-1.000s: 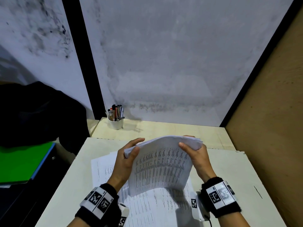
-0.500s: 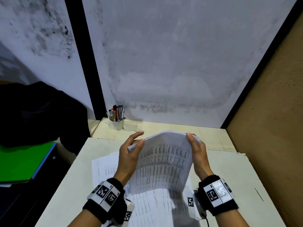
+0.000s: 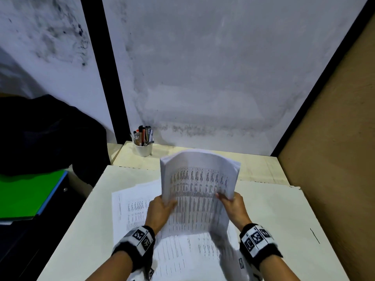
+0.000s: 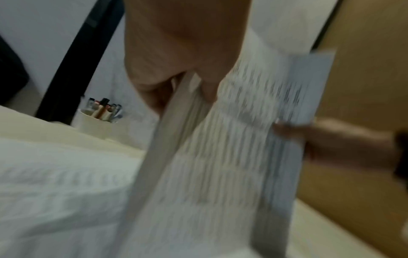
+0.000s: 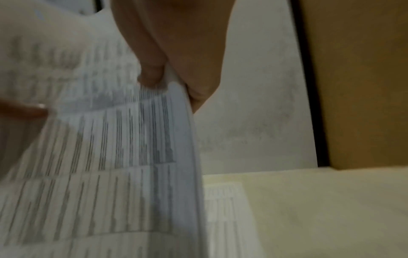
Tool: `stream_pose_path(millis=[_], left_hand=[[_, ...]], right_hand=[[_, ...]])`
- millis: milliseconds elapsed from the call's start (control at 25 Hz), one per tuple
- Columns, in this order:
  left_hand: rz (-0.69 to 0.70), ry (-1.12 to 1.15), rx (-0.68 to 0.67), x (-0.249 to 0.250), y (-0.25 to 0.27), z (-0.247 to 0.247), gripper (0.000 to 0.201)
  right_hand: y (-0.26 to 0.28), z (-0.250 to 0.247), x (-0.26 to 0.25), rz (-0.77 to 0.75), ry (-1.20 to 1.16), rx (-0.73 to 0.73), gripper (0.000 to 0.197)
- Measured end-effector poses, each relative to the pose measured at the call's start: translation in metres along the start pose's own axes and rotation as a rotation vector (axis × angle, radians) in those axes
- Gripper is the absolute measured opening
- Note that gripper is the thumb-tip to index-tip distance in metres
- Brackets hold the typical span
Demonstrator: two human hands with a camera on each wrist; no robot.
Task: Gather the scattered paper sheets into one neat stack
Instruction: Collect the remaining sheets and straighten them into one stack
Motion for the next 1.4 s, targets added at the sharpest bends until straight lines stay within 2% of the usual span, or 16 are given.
stream_pose_path(millis=[80,160,200,280,360,440,600,680,760,920,1040,1160,1200,1280,1400], left_hand=[[-0.180,-0.375,-0.126,-0.044,-0.008,0.004,0.043],[-0.400,-0.623,-0.185,-0.078,-0.004,-0.002,0.067],[-0.467,-0.685,-0.209,-0.091,0.000,-0.005,0.072],[-0.490,-0.788,-0.232,-0.106,0.006,-0.006,0.072],[-0.462,-0.826,-0.215,-0.114,0.005,-0.003,0.071],[-0.483,-0.766,-0.187,-0.117,0.002,-0.001,0.081],[-0.719,-0.660,-0.071,-0.128,0.005,0.002,0.117],[-0.774,-0.642,0.007,-0.139,0.005,0.001,0.124],[-0.773,-0.651,0.029,-0.141,0.006,-0.008,0.114],[-0.756,-0.707,-0.053,-0.138,0.006,-0.030,0.082],[-0.679,-0.445,-0.020,-0.140,0.011,-0.033,0.059],[-0.463,-0.205,-0.025,-0.126,0.016,-0.037,0.010],[-0.380,-0.208,-0.041,-0.119,0.015,-0.042,0.006],[-0.241,-0.250,-0.036,-0.110,0.007,-0.056,0.014],[-0.224,-0.223,0.097,-0.105,0.001,-0.071,0.026]], right_hand=[[-0.001,-0.007,0.000,-0.013,0.033,0.098,0.005],[-0.001,-0.026,0.001,-0.007,0.048,0.218,0.003],[-0.002,-0.035,0.003,0.014,0.052,0.265,0.004],[-0.003,-0.051,0.010,0.087,0.071,0.312,0.019],[0.001,-0.060,0.017,0.146,0.121,0.337,0.026],[0.006,-0.065,0.024,0.161,0.184,0.367,0.027],[0.015,-0.068,0.029,0.159,0.240,0.435,0.026],[0.019,-0.072,0.027,0.168,0.228,0.443,0.026],[0.021,-0.076,0.026,0.161,0.221,0.451,0.024],[0.026,-0.081,0.027,0.135,0.238,0.473,0.021],[0.026,-0.078,0.026,0.128,0.232,0.465,0.022],[0.025,-0.072,0.017,0.110,0.260,0.443,0.023],[0.024,-0.070,0.014,0.104,0.266,0.433,0.024],[0.023,-0.065,0.007,0.095,0.262,0.415,0.025],[0.022,-0.060,0.004,0.097,0.250,0.395,0.025]])
Point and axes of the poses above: each hand's wrist, its own y-axis away from the middle knuckle, its own z-axis out of the palm, x = y × z, the point moved 1 cm from there along -y, towards the middle knuckle, and after that the axes turned 6 degrees about -y, right-handed, at the moved point
